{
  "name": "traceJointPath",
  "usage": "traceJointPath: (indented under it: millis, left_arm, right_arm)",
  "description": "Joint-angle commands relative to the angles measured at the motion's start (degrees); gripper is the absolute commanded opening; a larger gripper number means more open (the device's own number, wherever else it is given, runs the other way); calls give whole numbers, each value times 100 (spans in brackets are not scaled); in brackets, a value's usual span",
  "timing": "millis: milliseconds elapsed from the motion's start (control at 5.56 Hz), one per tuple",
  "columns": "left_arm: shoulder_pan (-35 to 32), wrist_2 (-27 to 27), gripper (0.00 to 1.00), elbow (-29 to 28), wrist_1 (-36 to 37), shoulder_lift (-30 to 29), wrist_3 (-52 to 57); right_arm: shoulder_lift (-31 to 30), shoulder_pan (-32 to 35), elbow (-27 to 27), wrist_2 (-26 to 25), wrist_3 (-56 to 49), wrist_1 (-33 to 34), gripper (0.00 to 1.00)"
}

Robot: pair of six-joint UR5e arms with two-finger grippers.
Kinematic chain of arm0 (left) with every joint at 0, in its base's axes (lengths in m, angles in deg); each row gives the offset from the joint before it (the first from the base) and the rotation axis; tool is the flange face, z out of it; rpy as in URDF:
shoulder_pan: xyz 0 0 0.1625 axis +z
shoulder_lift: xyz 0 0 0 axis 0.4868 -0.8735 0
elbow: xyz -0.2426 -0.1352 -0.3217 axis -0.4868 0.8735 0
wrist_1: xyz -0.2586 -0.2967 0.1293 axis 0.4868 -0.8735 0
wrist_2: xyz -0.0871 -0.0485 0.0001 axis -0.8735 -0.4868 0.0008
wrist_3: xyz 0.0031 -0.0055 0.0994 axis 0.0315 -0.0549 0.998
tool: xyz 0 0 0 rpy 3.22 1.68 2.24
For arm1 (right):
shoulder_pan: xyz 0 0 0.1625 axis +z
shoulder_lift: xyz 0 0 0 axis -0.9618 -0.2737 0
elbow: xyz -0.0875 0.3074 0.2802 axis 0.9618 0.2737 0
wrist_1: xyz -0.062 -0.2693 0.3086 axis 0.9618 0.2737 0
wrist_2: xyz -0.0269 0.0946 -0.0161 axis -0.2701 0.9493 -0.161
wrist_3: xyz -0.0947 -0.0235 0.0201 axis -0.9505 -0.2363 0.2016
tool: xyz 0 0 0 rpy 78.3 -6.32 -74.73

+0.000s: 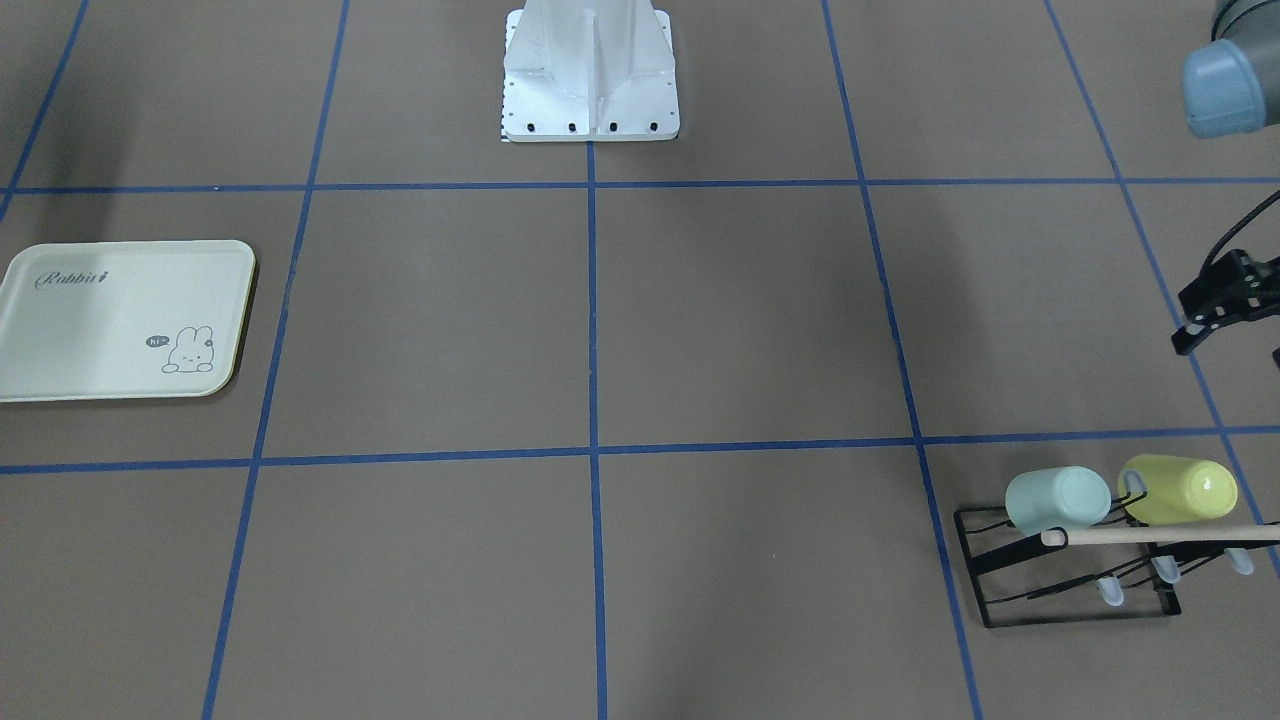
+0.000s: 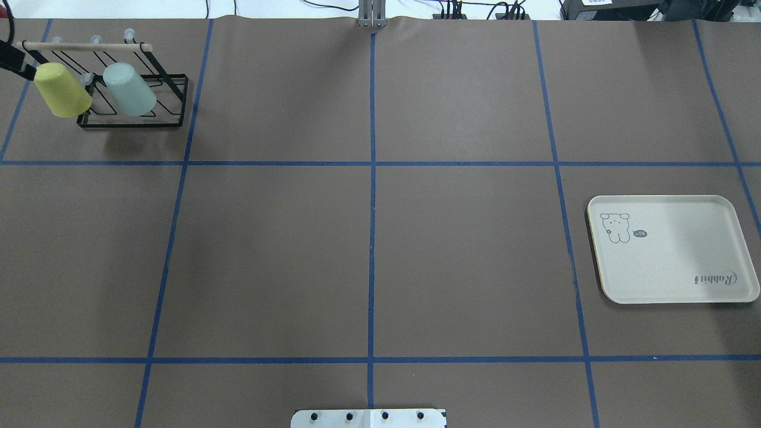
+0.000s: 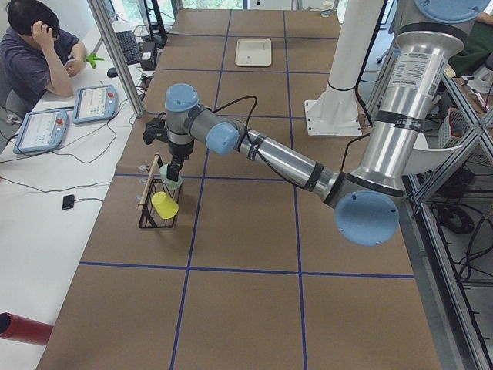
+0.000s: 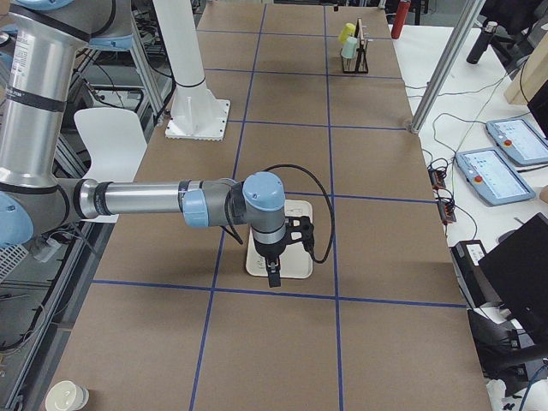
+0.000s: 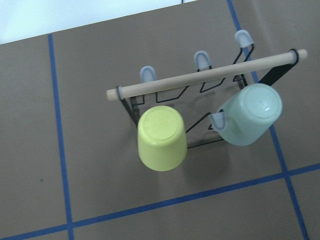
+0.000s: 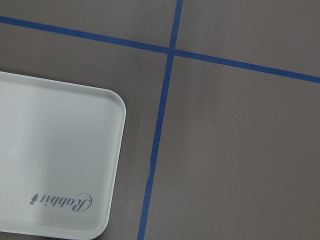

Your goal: Left arm grabs green cup and hands to right arm on tray

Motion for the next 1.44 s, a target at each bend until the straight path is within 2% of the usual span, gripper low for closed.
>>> traceJointPath:
  millis: [0, 360, 899, 1259]
  left_arm:
    - [264, 6, 100, -1100, -6, -957, -150]
    - [693, 495, 100, -1553, -15, -1295, -159]
    - [835, 507, 99, -2220, -584, -1340, -150]
    - [845, 507, 99, -2311, -631, -1366, -150]
  right_arm:
    - [9, 0, 27, 8, 0, -20, 100]
    - [61, 0, 62, 8, 0, -20, 100]
    - [79, 0, 80, 8, 0, -20, 100]
    - [79, 0, 80, 8, 0, -20, 100]
